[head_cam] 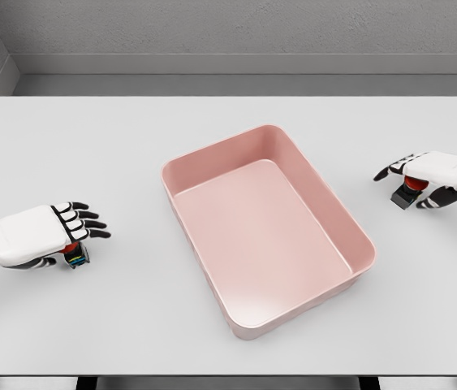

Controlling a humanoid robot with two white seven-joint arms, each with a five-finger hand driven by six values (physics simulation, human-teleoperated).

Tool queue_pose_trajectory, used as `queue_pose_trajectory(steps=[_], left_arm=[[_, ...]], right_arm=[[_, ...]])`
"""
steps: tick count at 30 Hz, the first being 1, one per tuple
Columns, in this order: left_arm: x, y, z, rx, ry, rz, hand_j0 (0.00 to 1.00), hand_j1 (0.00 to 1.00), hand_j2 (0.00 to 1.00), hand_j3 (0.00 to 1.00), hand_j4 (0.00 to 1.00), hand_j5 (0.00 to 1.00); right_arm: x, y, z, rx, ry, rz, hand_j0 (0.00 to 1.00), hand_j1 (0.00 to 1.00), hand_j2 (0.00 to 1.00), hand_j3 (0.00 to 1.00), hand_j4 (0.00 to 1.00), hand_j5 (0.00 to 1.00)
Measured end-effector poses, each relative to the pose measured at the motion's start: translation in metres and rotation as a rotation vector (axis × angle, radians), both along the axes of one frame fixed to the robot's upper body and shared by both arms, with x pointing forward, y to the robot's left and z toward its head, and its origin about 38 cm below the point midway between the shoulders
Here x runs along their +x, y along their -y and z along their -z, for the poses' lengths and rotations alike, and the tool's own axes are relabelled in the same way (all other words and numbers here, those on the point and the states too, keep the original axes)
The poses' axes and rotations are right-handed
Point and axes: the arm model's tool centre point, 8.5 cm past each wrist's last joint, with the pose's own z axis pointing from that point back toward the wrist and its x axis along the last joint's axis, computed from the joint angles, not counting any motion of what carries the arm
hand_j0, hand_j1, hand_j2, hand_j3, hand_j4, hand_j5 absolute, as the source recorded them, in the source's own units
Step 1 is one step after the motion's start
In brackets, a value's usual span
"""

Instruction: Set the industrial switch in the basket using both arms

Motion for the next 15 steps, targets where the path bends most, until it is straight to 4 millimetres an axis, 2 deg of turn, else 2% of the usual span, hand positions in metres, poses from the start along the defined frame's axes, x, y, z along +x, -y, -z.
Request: queue_pose_trajectory(steps=[2,5,7,12,15], left_arm=[[0.0000,0.0000,0.0001,0.000,0.000,0.000,0.64,0.64,0.64,0.64,0.64,0.64],[0.0000,-0.0003,0.0001,0.000,-0.001,-0.001,0.60,0.60,0.60,0.60,0.60,0.60],[-0.0004,-0.0005,0.0005,0.001,-0.003,-0.001,0.50,0.50,0.50,0.50,0.50,0.50],[-0.0026,-0.0012,0.0024,-0.011,-0.011,-0.007,0.47,0.47,0.47,0.47,0.47,0.47],[-0.0033,-0.0002,0.0030,-0.010,-0.012,-0.004,0.44,0.44,0.44,0.44,0.44,0.44]], right_arm=[[-0.0001,0.0002,0.0002,-0.001,0.000,0.000,0.70,0.70,0.70,0.70,0.70,0.70],[0.0000,0.0020,0.0013,-0.004,-0.002,0.004,0.67,0.67,0.67,0.67,0.67,0.67],[-0.0002,0.0035,0.0027,-0.005,-0.006,0.007,0.64,0.64,0.64,0.64,0.64,0.64],[0.0002,0.0047,0.0025,0.005,-0.008,0.016,0.56,0.56,0.56,0.56,0.56,0.56],[0.0004,0.0047,0.0024,0.008,-0.007,0.017,0.56,0.56,0.56,0.56,0.56,0.56]])
